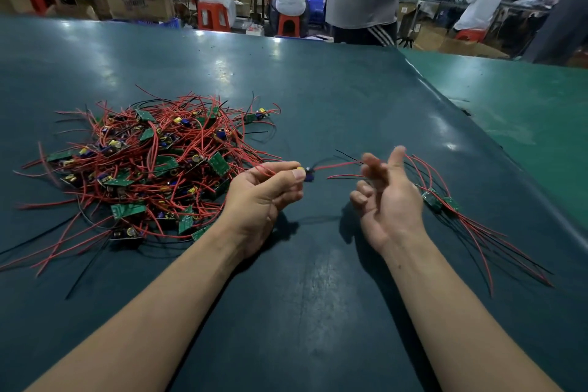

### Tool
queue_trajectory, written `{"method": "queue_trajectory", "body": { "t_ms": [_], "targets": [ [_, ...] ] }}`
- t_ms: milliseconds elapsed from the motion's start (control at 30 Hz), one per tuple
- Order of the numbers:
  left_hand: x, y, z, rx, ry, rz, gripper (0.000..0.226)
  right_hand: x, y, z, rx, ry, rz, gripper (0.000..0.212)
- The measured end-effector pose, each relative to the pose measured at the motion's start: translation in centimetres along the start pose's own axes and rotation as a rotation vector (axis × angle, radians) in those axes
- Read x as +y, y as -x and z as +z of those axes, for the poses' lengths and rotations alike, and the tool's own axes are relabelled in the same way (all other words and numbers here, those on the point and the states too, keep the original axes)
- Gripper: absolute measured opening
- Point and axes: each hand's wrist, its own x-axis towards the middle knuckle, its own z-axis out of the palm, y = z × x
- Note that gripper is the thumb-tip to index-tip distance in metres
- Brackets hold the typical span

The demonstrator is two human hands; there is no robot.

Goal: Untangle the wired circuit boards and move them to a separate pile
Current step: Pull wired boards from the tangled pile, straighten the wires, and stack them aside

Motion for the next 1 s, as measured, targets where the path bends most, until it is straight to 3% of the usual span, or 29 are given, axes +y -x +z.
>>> {"method": "queue_trajectory", "body": {
  "t_ms": [133,233,400,800,933,1000],
  "targets": [
    [-0.2,0.0,-0.1,-0.013,-0.042,0.028,0.019,1.4,1.3,0.5,-0.261,0.300,0.072,0.020],
    [-0.4,0.3,0.0,-0.048,-0.181,0.024,0.015,1.8,1.6,0.6,-0.308,0.359,0.040,0.017],
    [-0.2,0.1,0.2,-0.041,-0.224,0.005,0.014,1.5,1.0,0.5,-0.237,0.405,-0.063,0.020],
    [-0.1,0.3,0.2,-0.061,-0.135,0.050,0.012,-0.6,-1.0,-0.7,0.126,0.070,-0.216,0.021],
    [0.0,0.2,-0.1,0.012,-0.017,0.123,0.013,0.1,-0.9,-0.7,0.110,0.127,-0.118,0.023],
    [0.3,-0.2,-0.4,0.055,0.001,0.177,0.015,0.5,-0.6,-0.7,0.045,0.273,-0.053,0.024]
  ]
}}
